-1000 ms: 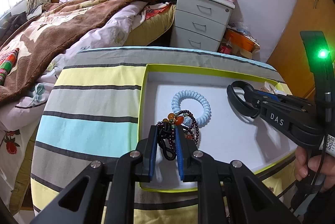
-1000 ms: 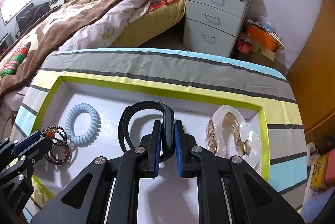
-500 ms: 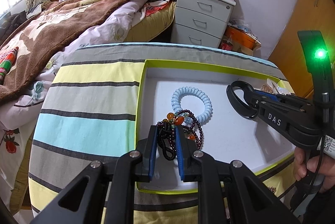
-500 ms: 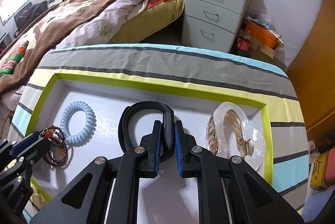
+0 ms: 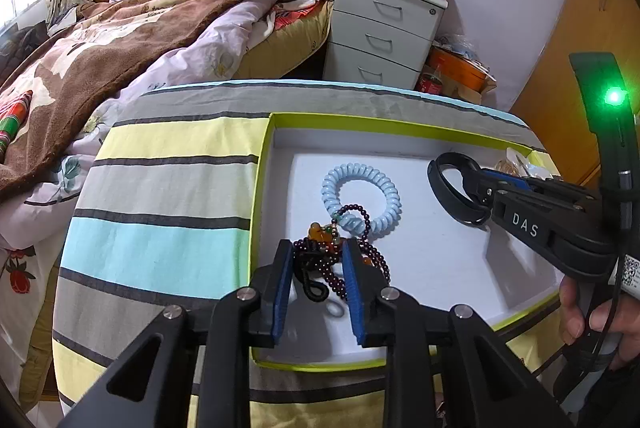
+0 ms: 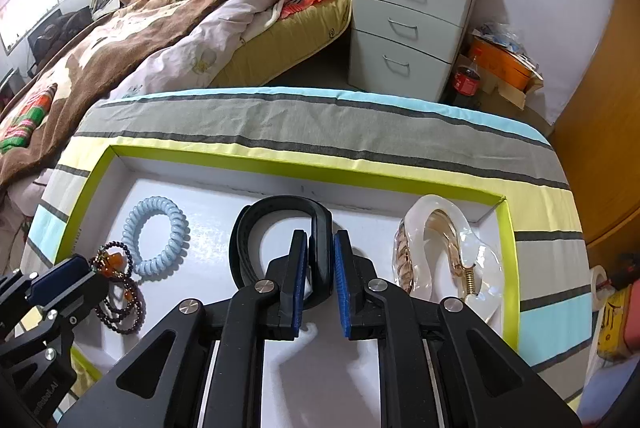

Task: Organize jewelry
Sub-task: 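Open the left tool releasing the necklace while the right tool releases the black band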

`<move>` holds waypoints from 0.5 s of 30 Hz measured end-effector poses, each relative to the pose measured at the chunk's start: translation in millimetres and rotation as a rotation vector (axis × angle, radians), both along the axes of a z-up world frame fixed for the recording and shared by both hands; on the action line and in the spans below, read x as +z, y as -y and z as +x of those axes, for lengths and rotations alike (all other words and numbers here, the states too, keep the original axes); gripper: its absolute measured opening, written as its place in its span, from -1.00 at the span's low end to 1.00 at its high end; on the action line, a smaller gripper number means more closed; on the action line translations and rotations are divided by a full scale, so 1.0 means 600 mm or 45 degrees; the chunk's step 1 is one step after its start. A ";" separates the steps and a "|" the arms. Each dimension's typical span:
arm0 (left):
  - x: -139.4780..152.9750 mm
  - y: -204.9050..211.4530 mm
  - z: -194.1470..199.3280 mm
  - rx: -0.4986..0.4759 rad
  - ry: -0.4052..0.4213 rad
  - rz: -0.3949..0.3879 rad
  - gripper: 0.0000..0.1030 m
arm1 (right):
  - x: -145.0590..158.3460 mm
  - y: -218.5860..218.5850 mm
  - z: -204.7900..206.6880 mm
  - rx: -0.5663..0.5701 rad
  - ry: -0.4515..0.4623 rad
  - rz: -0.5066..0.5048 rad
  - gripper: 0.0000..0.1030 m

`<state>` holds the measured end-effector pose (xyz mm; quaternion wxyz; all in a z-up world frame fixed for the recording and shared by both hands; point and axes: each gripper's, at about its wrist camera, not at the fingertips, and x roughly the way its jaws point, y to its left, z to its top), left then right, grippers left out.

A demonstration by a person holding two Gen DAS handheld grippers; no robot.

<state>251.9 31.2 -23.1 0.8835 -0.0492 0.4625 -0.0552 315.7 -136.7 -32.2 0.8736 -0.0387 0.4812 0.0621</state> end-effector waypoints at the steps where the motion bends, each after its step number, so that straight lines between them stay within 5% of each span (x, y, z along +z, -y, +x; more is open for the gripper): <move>1: 0.000 0.000 0.000 0.000 -0.001 -0.004 -0.45 | 0.001 0.000 -0.001 0.000 0.005 0.002 -0.71; 15: 0.026 0.005 -0.018 0.003 0.046 -0.011 0.00 | 0.034 -0.001 -0.028 0.004 0.064 0.036 -0.40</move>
